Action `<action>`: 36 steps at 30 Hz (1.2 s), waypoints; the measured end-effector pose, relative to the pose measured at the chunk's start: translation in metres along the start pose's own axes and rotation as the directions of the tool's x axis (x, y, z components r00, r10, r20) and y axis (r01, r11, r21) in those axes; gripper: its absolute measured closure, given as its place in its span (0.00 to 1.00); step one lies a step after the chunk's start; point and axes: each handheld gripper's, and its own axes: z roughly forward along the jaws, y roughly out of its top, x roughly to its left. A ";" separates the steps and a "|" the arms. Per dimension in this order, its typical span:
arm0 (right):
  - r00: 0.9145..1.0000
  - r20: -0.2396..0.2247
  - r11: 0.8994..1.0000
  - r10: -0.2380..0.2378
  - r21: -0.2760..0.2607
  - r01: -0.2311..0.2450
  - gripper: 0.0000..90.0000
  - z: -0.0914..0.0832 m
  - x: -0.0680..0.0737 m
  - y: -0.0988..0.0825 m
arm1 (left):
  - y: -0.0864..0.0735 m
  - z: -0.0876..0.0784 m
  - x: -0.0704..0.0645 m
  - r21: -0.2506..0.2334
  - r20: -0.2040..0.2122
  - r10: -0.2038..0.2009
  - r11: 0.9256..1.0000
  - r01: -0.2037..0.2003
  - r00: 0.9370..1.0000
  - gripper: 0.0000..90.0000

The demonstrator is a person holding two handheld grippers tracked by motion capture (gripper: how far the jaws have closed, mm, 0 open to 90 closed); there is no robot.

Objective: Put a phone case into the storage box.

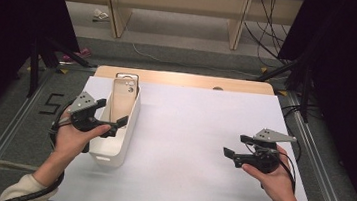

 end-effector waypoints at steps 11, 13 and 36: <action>1.000 -0.004 1.000 0.002 0.002 -0.002 0.19 -0.002 0.000 -0.001 | -0.013 -0.011 -0.012 -0.020 0.011 0.063 0.998 -0.063 0.998 0.00; 1.000 -0.003 1.000 0.001 0.001 -0.001 0.19 -0.002 0.000 -0.001 | -0.015 -0.012 -0.014 -0.025 0.015 0.071 0.997 -0.071 0.997 0.00; 1.000 -0.012 1.000 0.001 0.005 -0.001 0.19 -0.005 0.001 -0.004 | -0.034 -0.023 -0.022 -0.025 0.003 0.111 0.994 -0.111 0.994 0.00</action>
